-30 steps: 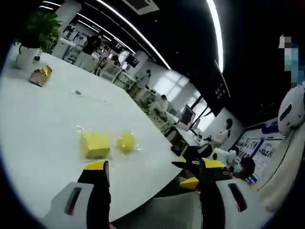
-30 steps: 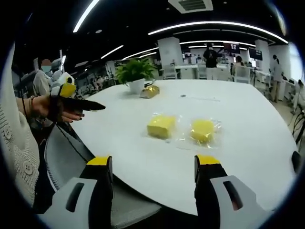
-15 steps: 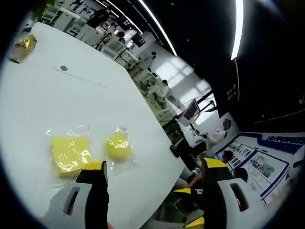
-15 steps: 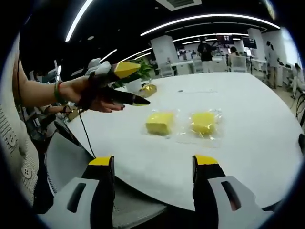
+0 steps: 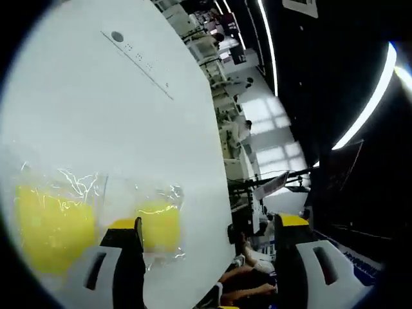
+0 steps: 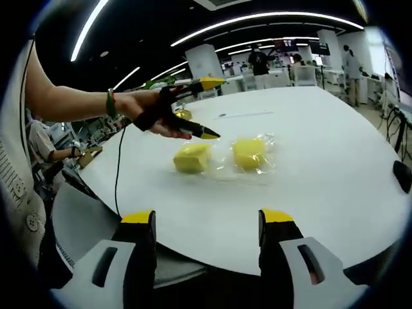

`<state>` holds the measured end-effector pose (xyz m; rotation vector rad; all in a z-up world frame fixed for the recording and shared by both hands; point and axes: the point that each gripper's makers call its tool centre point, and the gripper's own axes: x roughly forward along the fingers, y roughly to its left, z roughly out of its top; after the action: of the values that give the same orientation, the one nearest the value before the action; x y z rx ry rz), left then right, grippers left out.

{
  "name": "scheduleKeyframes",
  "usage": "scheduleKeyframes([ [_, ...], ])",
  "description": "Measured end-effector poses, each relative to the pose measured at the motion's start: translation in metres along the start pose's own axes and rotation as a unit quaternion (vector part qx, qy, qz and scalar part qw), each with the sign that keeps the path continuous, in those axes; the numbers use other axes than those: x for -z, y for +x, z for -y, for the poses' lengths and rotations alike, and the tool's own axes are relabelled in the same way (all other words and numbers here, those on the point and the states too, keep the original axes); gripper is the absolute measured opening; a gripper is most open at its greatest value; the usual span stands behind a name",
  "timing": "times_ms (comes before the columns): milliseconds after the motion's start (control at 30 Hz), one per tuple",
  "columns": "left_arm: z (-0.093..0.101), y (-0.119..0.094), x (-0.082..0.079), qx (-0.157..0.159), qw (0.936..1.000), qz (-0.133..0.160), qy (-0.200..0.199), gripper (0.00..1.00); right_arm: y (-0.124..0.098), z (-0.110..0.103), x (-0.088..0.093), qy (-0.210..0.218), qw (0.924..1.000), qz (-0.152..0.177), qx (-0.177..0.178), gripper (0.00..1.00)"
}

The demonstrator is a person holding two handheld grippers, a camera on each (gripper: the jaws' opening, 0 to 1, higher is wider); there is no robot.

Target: Compare the silicone blocks by pressing each to a similar depth, holding the contact briefly, and releasing to observe deformation and rebound differences across the visible hardness samples.

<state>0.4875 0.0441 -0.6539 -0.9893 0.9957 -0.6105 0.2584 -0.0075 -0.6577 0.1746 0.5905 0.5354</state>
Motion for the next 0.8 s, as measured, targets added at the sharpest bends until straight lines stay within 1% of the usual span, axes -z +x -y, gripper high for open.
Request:
scheduleKeyframes([
  [33, -0.002, 0.004, -0.002, -0.001, 1.0000, 0.003, 0.004, 0.81, 0.001, 0.000, -0.001, 0.005, 1.0000, 0.000, -0.002, 0.58],
  [67, -0.006, 0.009, -0.002, -0.009, 0.9999, -0.006, 0.008, 0.82, 0.001, 0.000, -0.003, 0.012, 0.9999, 0.002, -0.005, 0.57],
  [100, -0.010, 0.010, -0.001, -0.021, 0.9996, -0.010, 0.015, 0.82, 0.002, 0.000, -0.010, 0.021, 0.9996, 0.018, -0.006, 0.57],
  [133, -0.013, 0.015, -0.001, -0.023, 0.9991, -0.014, 0.032, 0.81, 0.003, 0.000, -0.015, 0.028, 0.9992, 0.029, -0.007, 0.58],
  [167, -0.015, 0.017, -0.001, -0.025, 0.9989, -0.018, 0.035, 0.80, 0.004, 0.001, -0.020, 0.040, 0.9984, 0.040, -0.007, 0.57],
  [200, -0.020, 0.021, 0.000, -0.035, 0.9984, -0.025, 0.037, 0.79, 0.004, 0.003, -0.023, 0.044, 0.9980, 0.045, -0.008, 0.57],
  [233, -0.024, 0.024, 0.000, -0.038, 0.9982, -0.026, 0.039, 0.78, 0.005, 0.004, -0.025, 0.046, 0.9978, 0.047, -0.008, 0.56],
  [300, -0.029, 0.031, -0.002, -0.039, 0.9984, -0.027, 0.030, 0.73, 0.008, 0.007, -0.027, 0.043, 0.9980, 0.046, -0.007, 0.55],
  [333, -0.030, 0.034, -0.003, -0.037, 0.9985, -0.029, 0.028, 0.69, 0.009, 0.009, -0.025, 0.042, 0.9984, 0.036, -0.006, 0.55],
  [433, -0.031, 0.042, -0.008, -0.028, 0.9989, -0.031, 0.019, 0.59, 0.008, 0.015, -0.024, 0.039, 0.9985, 0.037, -0.003, 0.54],
  [500, -0.035, 0.048, -0.009, -0.033, 0.9987, -0.030, 0.024, 0.50, 0.009, 0.019, -0.023, 0.044, 0.9983, 0.037, -0.002, 0.53],
  [567, -0.042, 0.050, -0.010, -0.046, 0.9979, -0.032, 0.032, 0.38, 0.010, 0.022, -0.021, 0.047, 0.9984, 0.033, -0.001, 0.53],
  [600, -0.047, 0.051, -0.010, -0.057, 0.9976, -0.031, 0.027, 0.32, 0.010, 0.024, -0.019, 0.047, 0.9984, 0.031, 0.000, 0.53],
  [667, -0.052, 0.053, -0.009, -0.065, 0.9971, -0.037, 0.017, 0.23, 0.012, 0.026, -0.018, 0.046, 0.9985, 0.029, 0.000, 0.53],
  [700, -0.055, 0.054, -0.006, -0.070, 0.9965, -0.044, 0.010, 0.19, 0.013, 0.026, -0.017, 0.047, 0.9985, 0.028, -0.001, 0.52],
  [800, -0.063, 0.057, -0.007, -0.087, 0.9951, -0.046, 0.009, 0.11, 0.014, 0.027, -0.018, 0.047, 0.9985, 0.029, -0.003, 0.52],
])
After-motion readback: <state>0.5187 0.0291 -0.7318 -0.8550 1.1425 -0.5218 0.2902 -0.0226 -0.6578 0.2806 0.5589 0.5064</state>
